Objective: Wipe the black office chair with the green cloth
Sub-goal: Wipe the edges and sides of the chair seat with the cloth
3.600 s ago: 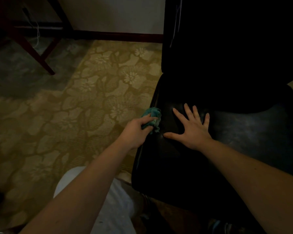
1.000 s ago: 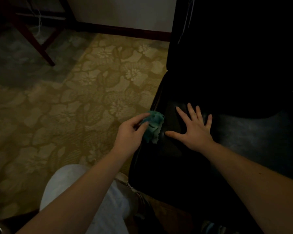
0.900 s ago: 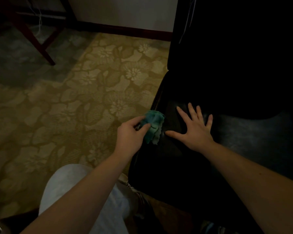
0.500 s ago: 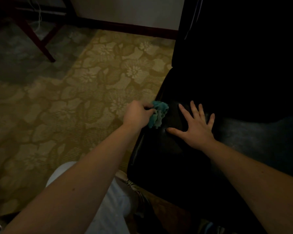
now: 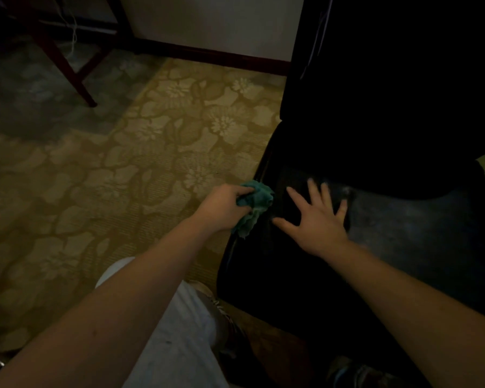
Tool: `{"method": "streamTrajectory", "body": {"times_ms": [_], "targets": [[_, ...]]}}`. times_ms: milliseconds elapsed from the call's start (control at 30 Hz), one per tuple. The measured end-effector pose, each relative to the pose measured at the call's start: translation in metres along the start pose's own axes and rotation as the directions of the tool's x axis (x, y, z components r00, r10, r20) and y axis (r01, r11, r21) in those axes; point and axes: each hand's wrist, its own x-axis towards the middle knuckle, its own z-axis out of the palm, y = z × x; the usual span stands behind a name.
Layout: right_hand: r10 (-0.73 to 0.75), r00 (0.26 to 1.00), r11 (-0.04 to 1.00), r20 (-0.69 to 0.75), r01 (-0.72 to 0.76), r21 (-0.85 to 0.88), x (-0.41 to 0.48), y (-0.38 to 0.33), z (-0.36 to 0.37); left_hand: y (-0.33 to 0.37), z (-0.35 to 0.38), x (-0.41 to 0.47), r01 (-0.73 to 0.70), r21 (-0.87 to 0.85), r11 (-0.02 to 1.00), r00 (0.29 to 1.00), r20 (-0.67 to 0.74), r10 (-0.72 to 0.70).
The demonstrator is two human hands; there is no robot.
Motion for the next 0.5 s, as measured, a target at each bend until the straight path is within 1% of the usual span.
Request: {"method": "streamTrajectory", "body": {"times_ms": [67, 133, 167, 267, 367, 433, 500], "targets": [[-0.007, 0.999, 1.0, 0.034, 0.007, 0.02, -0.01, -0.006, 0.007, -0.001, -0.007, 0.004, 0.002, 0.063, 0.998, 1.0, 0.01, -0.003], [-0.017, 0.999, 0.999, 0.043, 0.016, 0.034, -0.012, -0.005, 0.008, -0.006, -0.012, 0.009, -0.006, 0.101, 0.995, 1.0, -0.008, 0.007], [-0.02, 0.998, 0.999, 0.052, 0.018, 0.04, -0.011, -0.004, 0.007, -0.009, -0.013, 0.009, -0.004, 0.087, 0.996, 1.0, -0.003, 0.005], [-0.026, 0.996, 0.999, 0.091, 0.023, 0.037, -0.01, -0.001, 0.007, -0.016, -0.007, 0.005, -0.002, -0.028, 1.0, 1.0, 0.018, 0.002], [-0.033, 0.996, 0.999, 0.086, 0.031, 0.025, -0.01, -0.001, 0.009, -0.011, 0.001, -0.001, 0.027, -0.089, 0.996, 0.998, -0.055, -0.032], [-0.036, 0.997, 0.999, 0.075, 0.035, 0.019, -0.011, 0.0, 0.01, 0.001, 0.006, 0.0, 0.091, -0.055, 0.994, 0.987, -0.126, -0.097], [-0.041, 0.996, 0.999, 0.074, 0.04, 0.013, -0.011, 0.001, 0.012, 0.015, 0.011, 0.005, 0.169, 0.016, 0.986, 0.963, -0.215, -0.161]]}}
